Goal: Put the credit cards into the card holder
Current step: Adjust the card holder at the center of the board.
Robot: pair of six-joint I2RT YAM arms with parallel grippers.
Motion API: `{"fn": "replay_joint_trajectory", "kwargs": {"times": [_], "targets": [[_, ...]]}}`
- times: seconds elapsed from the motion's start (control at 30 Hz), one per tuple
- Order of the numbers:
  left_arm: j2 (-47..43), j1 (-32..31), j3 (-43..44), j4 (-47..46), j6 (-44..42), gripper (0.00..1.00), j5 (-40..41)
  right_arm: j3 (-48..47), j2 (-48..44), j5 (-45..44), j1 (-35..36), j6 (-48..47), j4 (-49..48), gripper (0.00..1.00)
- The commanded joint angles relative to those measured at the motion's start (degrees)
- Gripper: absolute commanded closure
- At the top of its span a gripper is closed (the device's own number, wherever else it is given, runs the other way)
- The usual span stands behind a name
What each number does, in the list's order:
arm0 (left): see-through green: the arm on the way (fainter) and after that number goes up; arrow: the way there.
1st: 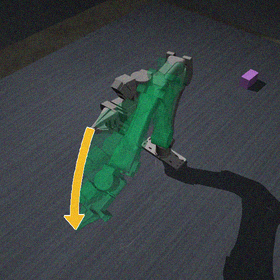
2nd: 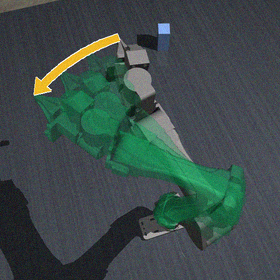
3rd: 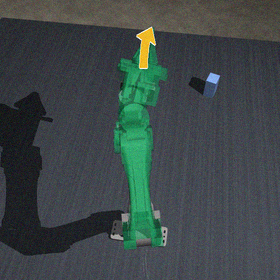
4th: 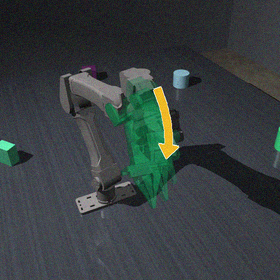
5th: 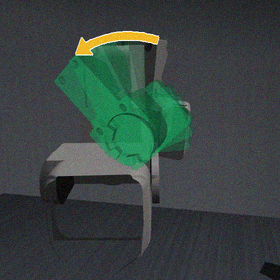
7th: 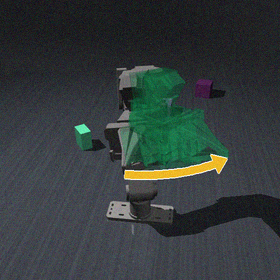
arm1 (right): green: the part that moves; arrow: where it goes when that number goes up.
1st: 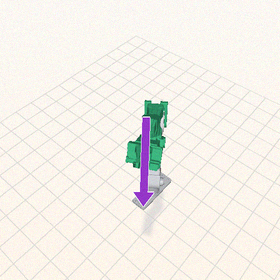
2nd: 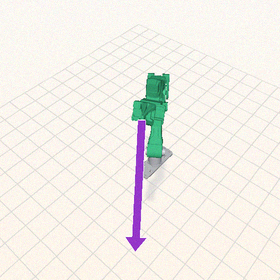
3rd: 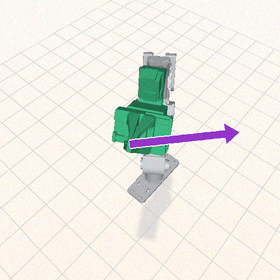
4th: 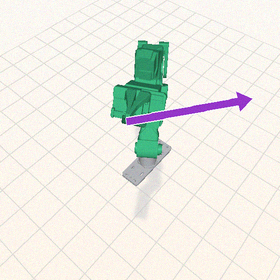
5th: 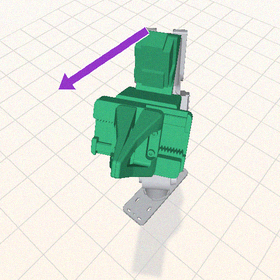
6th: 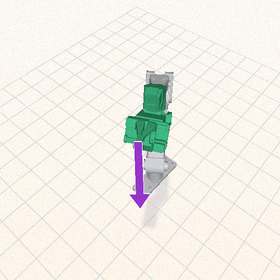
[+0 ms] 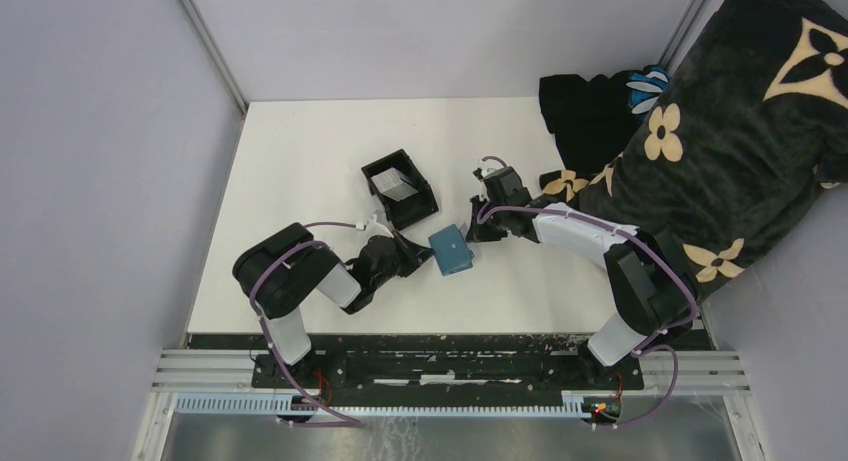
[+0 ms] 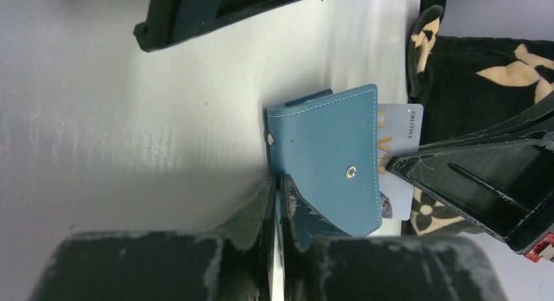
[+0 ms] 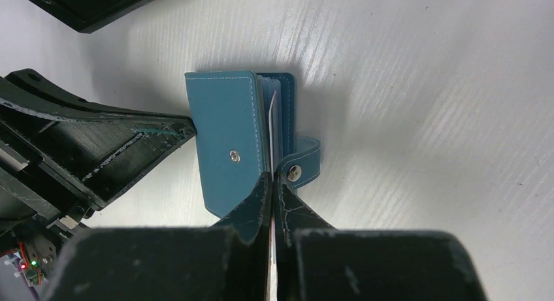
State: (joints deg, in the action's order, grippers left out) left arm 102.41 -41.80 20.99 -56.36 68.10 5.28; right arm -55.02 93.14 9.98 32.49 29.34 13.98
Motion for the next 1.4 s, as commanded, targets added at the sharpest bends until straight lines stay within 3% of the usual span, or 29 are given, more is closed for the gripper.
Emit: {"fn": "replay_joint_trajectory", "kwargs": {"times": [0.0,0.47,1.37], "targets": [[1.65,0.08,-1.06,2.66,-2.31,0.90,-0.44,0.11,-3.16,1.18,0.04,1.51,-2.69,0.99],[1.38,0.07,-1.46,2.66,-2.02,0.91,-0.42,0.30,-5.36,0.62,0.08,1.30,-1.34,0.99],[2.48,0.05,-1.43,0.85,-1.99,0.91,-1.80,2.09,-6.21,6.63,1.75,7.90,-9.33,0.99]]}}
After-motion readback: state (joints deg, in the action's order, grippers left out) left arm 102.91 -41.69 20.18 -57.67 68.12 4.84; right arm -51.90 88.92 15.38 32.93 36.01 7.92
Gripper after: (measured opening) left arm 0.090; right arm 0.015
